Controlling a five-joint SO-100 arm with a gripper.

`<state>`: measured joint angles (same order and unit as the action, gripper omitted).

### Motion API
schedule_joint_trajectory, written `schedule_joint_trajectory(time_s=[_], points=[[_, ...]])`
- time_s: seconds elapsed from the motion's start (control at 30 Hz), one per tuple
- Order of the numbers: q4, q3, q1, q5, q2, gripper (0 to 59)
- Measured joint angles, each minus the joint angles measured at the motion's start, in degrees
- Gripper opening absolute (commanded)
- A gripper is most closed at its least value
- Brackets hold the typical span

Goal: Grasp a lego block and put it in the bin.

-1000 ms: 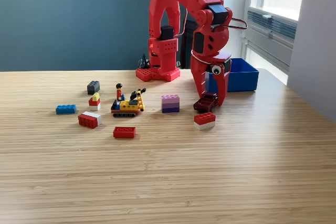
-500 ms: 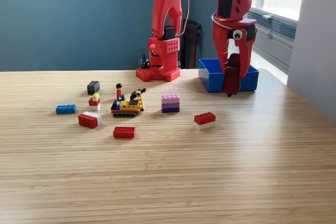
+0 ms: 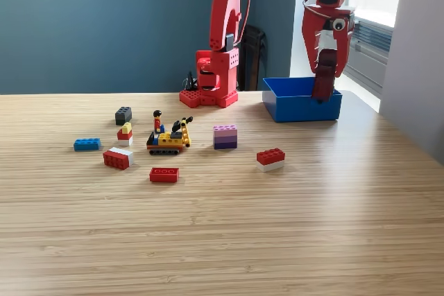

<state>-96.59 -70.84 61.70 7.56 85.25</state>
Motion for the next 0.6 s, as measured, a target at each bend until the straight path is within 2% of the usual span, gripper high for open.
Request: schedule_joint_trajectory(time_s=[0.23,0.6], points=[[-2.7,6.2,1.9,0.6,-0.1,0.0],[-2.8,6.7,6.2,1.2,-0.1,0.0]])
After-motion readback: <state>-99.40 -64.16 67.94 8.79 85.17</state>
